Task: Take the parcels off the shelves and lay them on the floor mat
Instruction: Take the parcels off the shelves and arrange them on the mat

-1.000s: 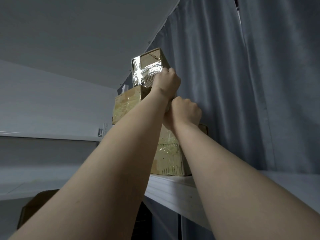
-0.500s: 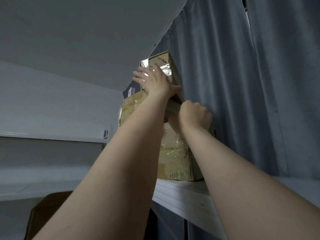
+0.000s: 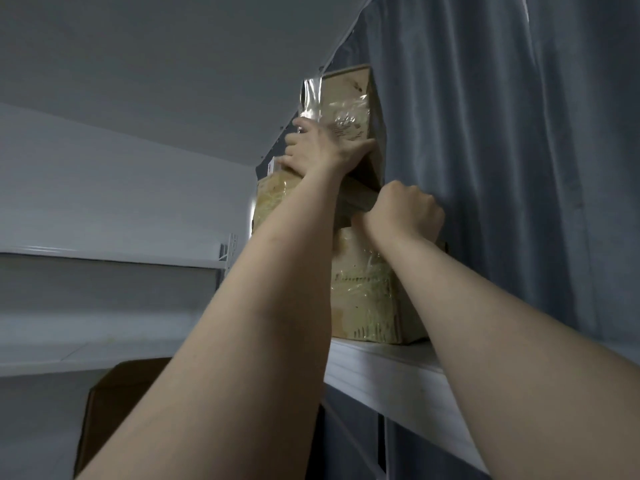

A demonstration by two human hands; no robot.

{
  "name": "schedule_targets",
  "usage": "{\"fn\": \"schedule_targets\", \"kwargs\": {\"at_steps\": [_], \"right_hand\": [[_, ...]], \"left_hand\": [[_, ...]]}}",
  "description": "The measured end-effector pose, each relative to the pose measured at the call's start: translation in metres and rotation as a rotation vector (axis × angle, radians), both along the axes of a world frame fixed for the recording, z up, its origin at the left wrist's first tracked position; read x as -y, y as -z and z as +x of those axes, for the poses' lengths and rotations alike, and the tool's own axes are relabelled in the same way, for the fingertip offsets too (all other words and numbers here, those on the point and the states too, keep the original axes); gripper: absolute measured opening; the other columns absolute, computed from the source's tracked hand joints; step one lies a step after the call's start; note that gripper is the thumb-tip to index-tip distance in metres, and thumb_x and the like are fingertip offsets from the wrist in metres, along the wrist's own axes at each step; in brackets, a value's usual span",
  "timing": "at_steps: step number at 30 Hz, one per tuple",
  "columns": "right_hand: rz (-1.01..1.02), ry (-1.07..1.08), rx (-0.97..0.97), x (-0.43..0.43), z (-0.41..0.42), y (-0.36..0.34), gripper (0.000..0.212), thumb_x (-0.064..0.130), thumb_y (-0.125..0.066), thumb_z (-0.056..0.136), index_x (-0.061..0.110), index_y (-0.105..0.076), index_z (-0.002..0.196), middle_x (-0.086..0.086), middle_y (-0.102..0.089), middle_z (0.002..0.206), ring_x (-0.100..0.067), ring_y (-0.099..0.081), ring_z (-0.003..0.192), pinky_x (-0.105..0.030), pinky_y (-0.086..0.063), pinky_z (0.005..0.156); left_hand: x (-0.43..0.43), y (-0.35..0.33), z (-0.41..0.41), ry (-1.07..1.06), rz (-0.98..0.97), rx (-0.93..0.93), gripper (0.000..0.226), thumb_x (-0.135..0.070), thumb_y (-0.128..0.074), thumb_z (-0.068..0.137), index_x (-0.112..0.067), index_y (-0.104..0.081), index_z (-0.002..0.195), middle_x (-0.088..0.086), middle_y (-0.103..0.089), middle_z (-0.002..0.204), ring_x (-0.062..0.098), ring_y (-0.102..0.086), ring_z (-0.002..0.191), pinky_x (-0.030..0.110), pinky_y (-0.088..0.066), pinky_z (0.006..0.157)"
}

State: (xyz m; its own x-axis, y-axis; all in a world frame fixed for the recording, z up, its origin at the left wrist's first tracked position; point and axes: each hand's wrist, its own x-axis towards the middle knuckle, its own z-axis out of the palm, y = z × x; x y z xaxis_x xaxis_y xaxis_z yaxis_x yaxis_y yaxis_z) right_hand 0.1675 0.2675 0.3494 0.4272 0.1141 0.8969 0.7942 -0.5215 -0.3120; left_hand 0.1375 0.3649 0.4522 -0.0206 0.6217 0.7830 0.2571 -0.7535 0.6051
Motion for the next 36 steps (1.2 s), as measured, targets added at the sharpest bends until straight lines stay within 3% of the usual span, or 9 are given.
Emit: {"fn": "schedule_targets", "kwargs": {"at_steps": [6,15,20,27,32,36], "right_hand": [[0.025,-0.015,-0.026,0.000,0.000,-0.002,0.039,0.038,-0.068,0.079,0.014,-0.064,0.109,-0.013,-0.066,0.113,-0.037,-0.061,0.110,-0.033,-0.035,0.071],[0.034,-0.024,-0.038,0.002,-0.011,0.001,0.045,0.037,-0.066,0.083,0.011,-0.063,0.119,-0.014,-0.064,0.120,-0.036,-0.059,0.115,-0.032,-0.036,0.074],[0.038,-0.069,-0.110,0.008,-0.015,0.003,0.046,0.041,-0.065,0.087,0.011,-0.063,0.122,-0.015,-0.062,0.125,-0.036,-0.058,0.118,-0.037,-0.046,0.087],[0.173,-0.249,-0.125,0.028,-0.041,0.018,0.028,0.034,-0.061,0.092,0.015,-0.066,0.113,-0.010,-0.066,0.115,-0.032,-0.061,0.111,-0.034,-0.040,0.076],[0.430,-0.391,-0.346,0.037,-0.083,0.034,0.035,0.033,-0.055,0.091,0.015,-0.062,0.120,-0.007,-0.062,0.126,-0.031,-0.061,0.115,-0.035,-0.048,0.087],[0.558,-0.775,-0.647,0.028,-0.135,0.052,0.045,0.038,-0.040,0.095,0.013,-0.059,0.127,-0.010,-0.064,0.123,-0.031,-0.064,0.109,-0.045,-0.054,0.094]], "left_hand": [[0.004,0.018,-0.005,0.056,0.257,0.140,0.141,-0.074,-0.073,0.047,-0.004,-0.011,0.152,0.021,-0.039,0.136,0.038,-0.043,0.125,0.041,-0.043,0.100],[0.015,0.058,-0.029,0.067,0.377,0.174,0.141,-0.073,-0.075,0.054,-0.002,-0.007,0.154,0.018,-0.035,0.137,0.035,-0.041,0.125,0.036,-0.041,0.098],[0.035,0.074,-0.041,0.109,0.405,0.126,0.141,-0.071,-0.078,0.053,-0.002,-0.007,0.154,0.017,-0.035,0.135,0.035,-0.041,0.125,0.037,-0.038,0.101],[0.044,0.092,-0.088,0.130,0.457,0.164,0.141,-0.073,-0.077,0.049,-0.003,-0.011,0.153,0.016,-0.036,0.134,0.034,-0.041,0.126,0.040,-0.043,0.102],[0.040,0.122,-0.142,0.144,0.496,0.174,0.139,-0.076,-0.074,0.049,-0.002,-0.016,0.151,0.013,-0.036,0.133,0.030,-0.044,0.124,0.036,-0.044,0.101],[0.036,0.167,-0.185,0.194,0.471,0.167,0.139,-0.076,-0.074,0.048,0.001,-0.018,0.150,0.012,-0.037,0.132,0.026,-0.044,0.122,0.028,-0.040,0.103]]}}
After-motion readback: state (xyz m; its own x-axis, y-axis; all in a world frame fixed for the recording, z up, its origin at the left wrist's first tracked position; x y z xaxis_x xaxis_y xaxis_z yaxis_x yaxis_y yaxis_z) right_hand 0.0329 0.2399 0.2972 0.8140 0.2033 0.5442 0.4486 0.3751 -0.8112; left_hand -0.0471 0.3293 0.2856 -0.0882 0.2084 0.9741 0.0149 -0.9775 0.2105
